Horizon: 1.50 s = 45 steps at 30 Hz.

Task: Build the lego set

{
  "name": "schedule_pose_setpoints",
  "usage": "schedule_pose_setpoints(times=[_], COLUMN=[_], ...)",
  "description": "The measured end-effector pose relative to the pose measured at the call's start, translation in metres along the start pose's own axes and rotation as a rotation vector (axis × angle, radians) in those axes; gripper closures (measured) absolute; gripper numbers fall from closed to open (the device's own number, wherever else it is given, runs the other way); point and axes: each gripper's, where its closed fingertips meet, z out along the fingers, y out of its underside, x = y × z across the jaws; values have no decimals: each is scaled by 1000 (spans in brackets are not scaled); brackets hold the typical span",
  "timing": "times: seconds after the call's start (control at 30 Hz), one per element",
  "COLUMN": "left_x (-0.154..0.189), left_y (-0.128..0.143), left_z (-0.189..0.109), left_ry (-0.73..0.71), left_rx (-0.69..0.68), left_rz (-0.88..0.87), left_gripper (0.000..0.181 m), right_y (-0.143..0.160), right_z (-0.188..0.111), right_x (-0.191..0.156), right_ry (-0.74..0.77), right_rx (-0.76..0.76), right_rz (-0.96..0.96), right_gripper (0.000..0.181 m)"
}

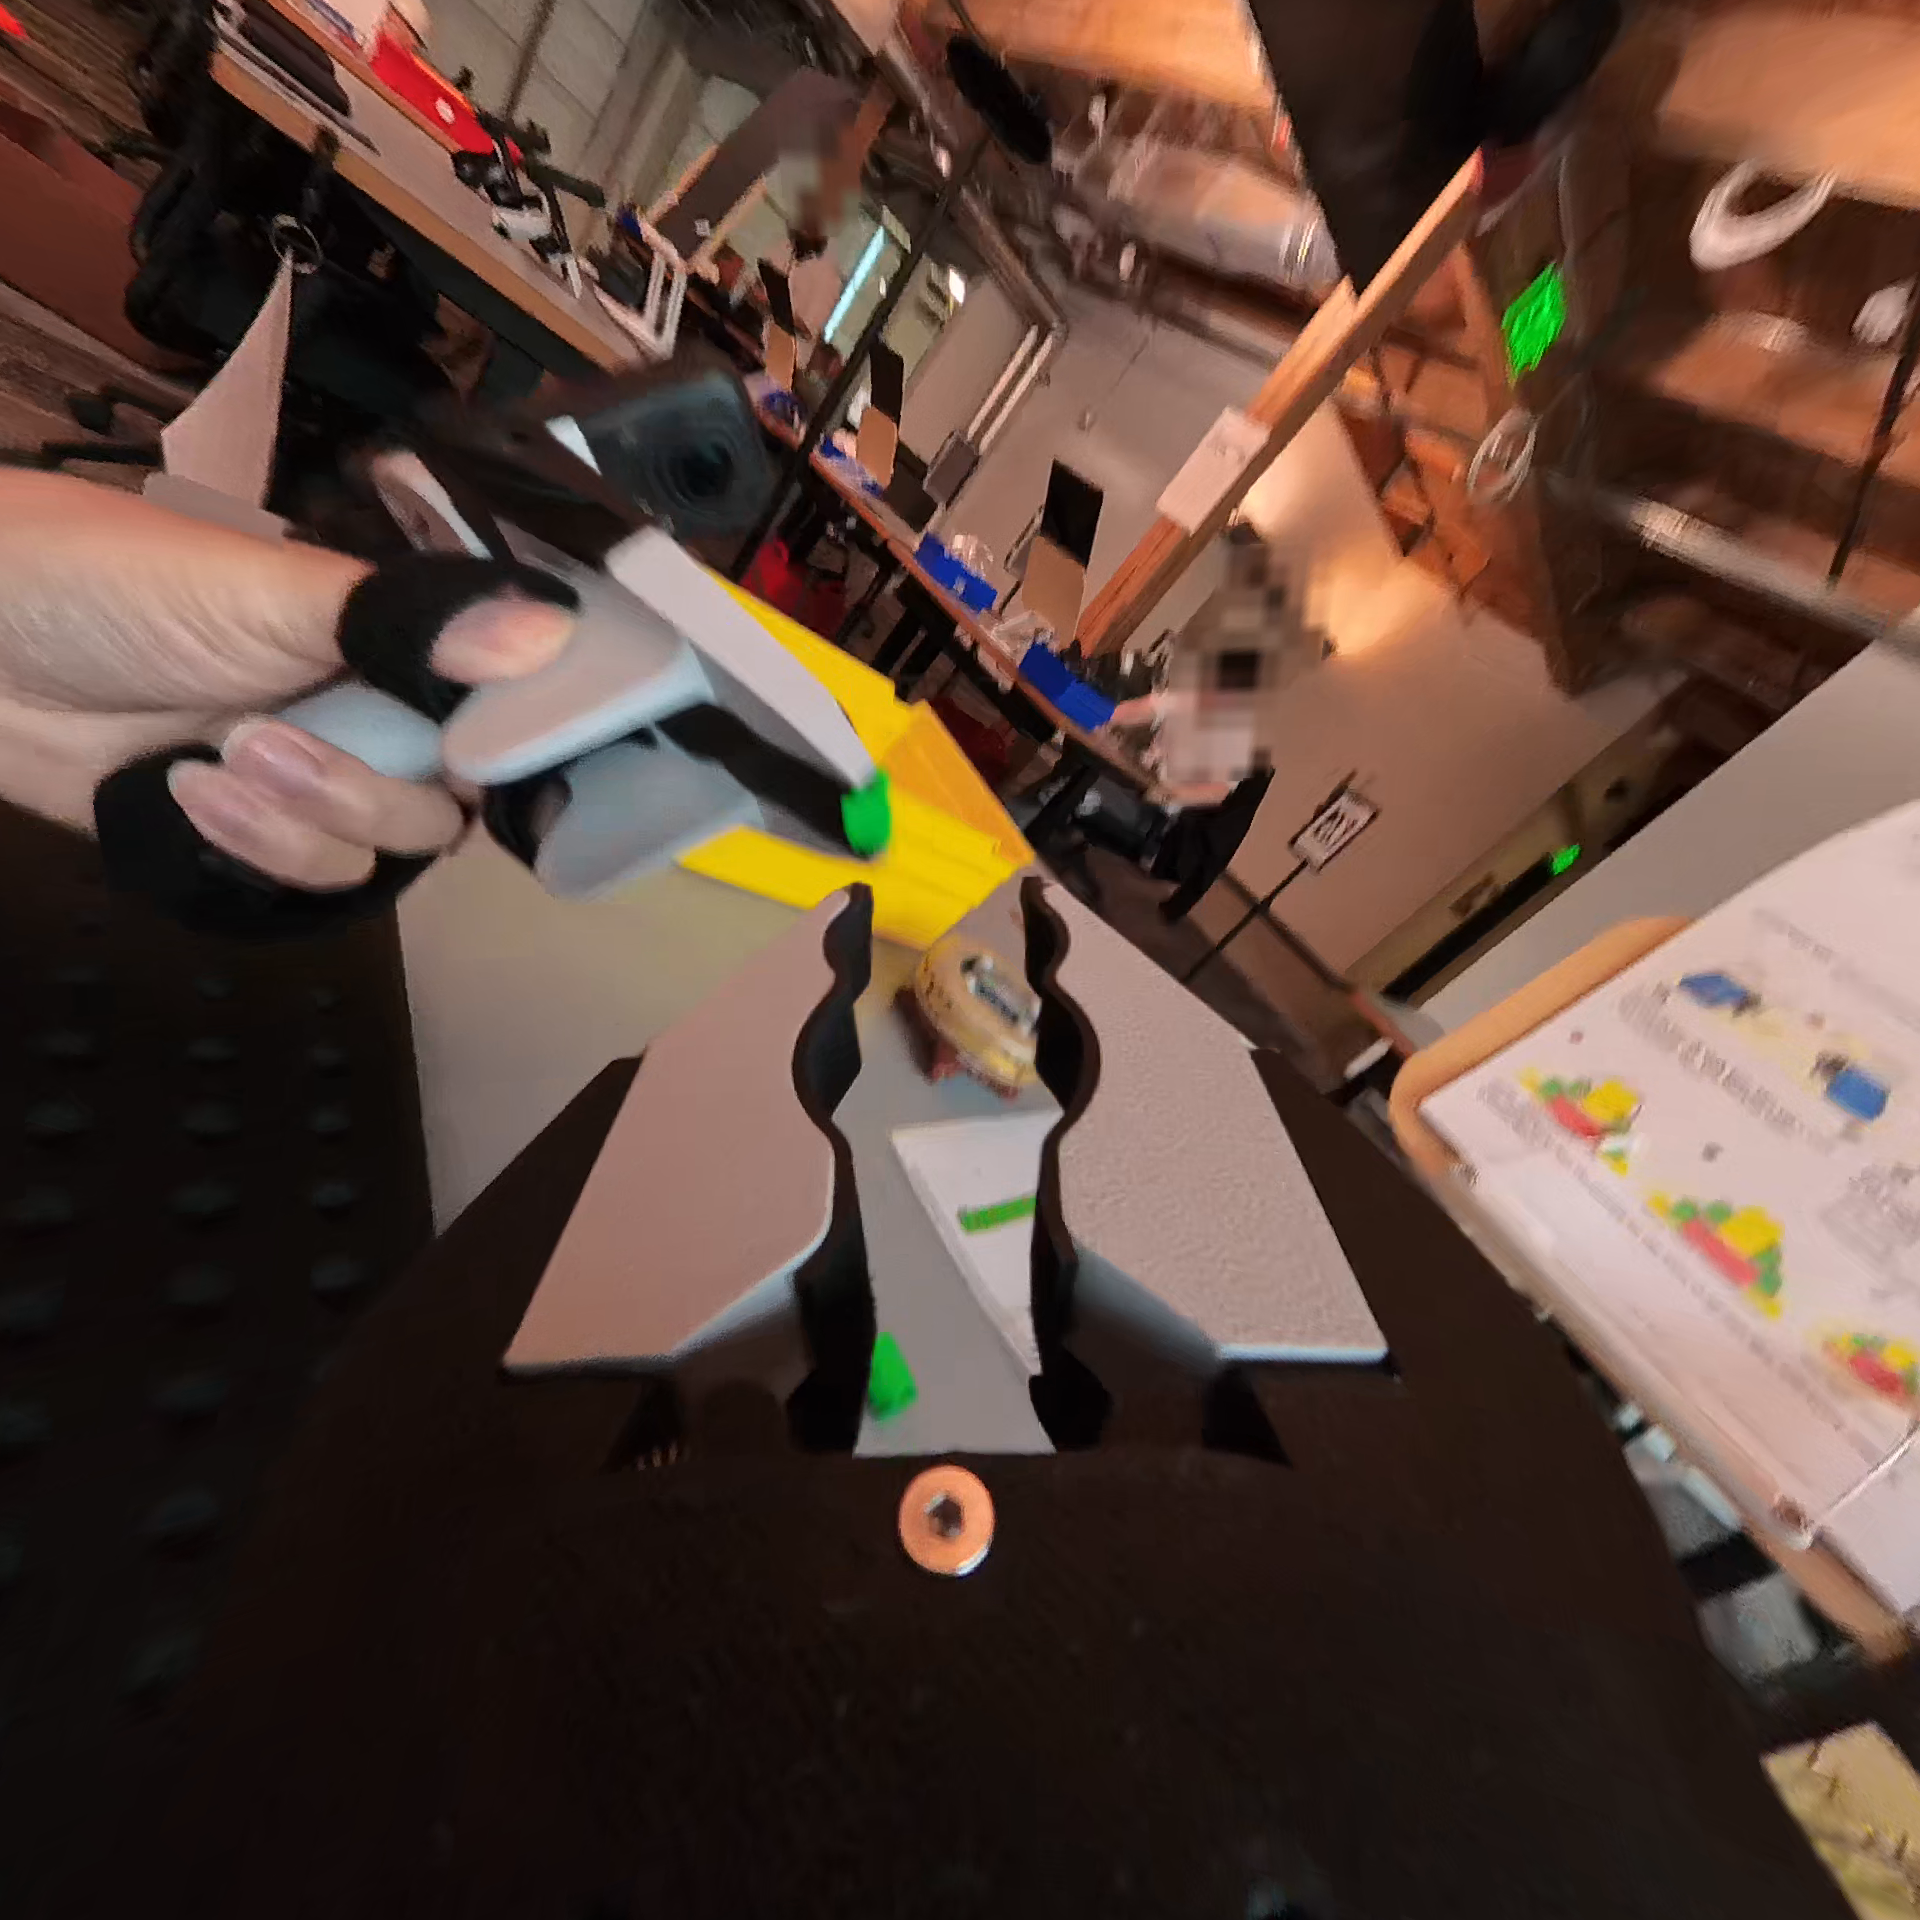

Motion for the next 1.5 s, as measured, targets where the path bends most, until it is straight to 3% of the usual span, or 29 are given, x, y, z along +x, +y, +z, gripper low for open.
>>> schedule_pose_setpoints(times=[0.2,0.3,0.53,0.7,0.8,1.23,1.3,1.4,1.5], left_x=[-17,-21,-13,-7,-12,-18,-21,-21,-22], left_y=[-7,-2,6,13,18,28,30,37,38], left_z=[-40,-47,-49,-53,-57,-58,-57,-55,-51], left_ry=[-124,-166,-146,-109,-105,-94,-100,-94,-98], left_rx=[0,-45,-107,-115,-119,-167,-165,-171,-152], left_rz=[28,32,40,54,25,-43,-60,-75,-92], left_gripper=[167,167,167,167,167,167,167,167,168], right_y=[116,151,181,190,198,187,168,119,75], right_z=[-20,-20,-1,1,1,6,11,16,6], right_x=[-12,-16,-32,-32,-30,-53,-53,-44,-36], right_ry=[-148,-127,-217,-264,-273,-492,-484,-454,-448], right_rx=[-494,-649,-884,-968,-1004,-1024,-904,-600,-370], right_rz=[344,363,228,349,303,271,259,197,116], right_gripper=[156,158,151,148,146,166,166,166,166])
